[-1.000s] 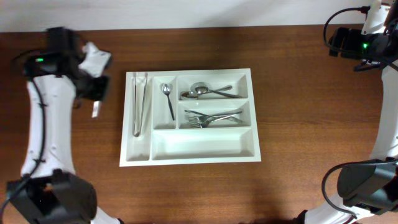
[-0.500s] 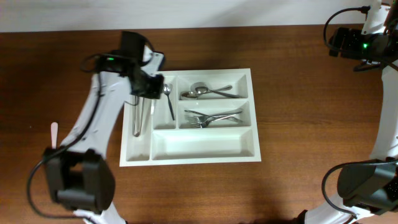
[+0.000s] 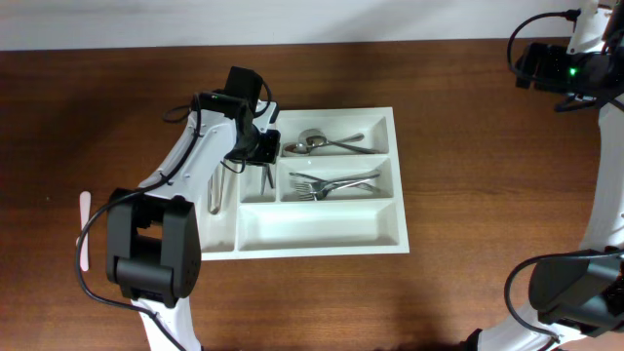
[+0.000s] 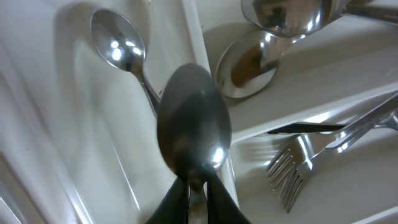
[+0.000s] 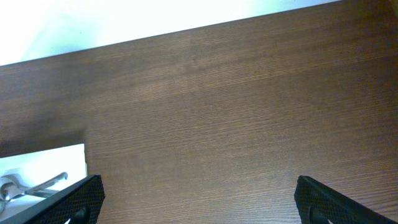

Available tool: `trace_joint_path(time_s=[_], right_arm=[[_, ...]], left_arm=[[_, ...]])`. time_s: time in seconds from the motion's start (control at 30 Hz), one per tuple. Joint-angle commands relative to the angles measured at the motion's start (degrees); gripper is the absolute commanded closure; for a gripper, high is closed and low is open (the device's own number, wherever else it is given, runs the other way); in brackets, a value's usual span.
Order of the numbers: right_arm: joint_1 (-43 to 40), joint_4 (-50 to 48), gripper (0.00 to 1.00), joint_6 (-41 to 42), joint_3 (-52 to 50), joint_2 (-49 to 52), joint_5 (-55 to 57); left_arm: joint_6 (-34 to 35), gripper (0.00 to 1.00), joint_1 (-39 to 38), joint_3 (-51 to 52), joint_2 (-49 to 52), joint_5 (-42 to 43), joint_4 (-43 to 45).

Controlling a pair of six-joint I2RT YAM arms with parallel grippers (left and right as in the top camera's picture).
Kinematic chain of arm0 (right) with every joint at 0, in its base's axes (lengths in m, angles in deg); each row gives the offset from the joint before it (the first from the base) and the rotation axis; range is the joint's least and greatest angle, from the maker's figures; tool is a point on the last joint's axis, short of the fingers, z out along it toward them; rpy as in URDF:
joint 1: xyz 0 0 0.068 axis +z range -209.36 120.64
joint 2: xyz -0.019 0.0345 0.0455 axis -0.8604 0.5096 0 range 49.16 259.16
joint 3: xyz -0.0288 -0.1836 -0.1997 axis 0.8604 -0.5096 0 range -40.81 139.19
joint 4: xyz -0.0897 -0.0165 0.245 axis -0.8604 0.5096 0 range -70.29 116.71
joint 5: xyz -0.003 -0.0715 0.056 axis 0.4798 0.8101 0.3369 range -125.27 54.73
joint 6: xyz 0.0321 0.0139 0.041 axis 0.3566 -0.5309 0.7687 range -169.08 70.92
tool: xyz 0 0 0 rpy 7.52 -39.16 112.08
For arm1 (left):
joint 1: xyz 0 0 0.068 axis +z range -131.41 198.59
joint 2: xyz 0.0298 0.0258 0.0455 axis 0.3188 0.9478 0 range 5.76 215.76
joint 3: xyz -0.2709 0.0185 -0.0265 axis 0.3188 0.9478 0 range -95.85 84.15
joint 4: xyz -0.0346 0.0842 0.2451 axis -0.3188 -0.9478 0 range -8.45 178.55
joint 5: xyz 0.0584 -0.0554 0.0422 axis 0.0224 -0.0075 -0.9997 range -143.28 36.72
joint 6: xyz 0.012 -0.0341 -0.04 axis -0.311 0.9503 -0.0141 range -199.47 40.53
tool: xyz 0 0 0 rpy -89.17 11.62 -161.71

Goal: Pack container
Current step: 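Carry the second spoon into the same compartment and release it, then withdraw the left gripper and move it over the white plastic knife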

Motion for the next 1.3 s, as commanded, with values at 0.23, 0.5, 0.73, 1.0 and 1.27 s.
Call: trace_joint_path(time_s=[0.23, 0.5, 0.73, 1.0, 1.27], right_arm=[[0.0, -0.2, 0.01, 0.5, -0.2, 0.3, -0.7], [0.0, -0.2, 0.01, 0.5, -0.2, 0.3, -0.7], [0.0, -0.2, 0.01, 0.5, -0.2, 0.3, -0.7], [0.0, -0.2, 0.01, 0.5, -0.2, 0.3, -0.7], [0.0, -0.2, 0.01, 0.5, -0.2, 0.3, -0.7]], left_arm=[[0.7, 0.57, 0.2, 0.3, 0.2, -1.1, 0.1], [0.0, 0.59, 1.1, -2.7, -1.4, -1.1, -5.7], [-7.3, 0.59, 3.2, -9.0, -6.6, -8.0, -17.1], [-11.1, 0.59, 3.4, -10.8, -14.8, -31.8, -28.5], [-9.5, 0.67, 4.5, -10.6, -23.6, -31.5, -40.7]])
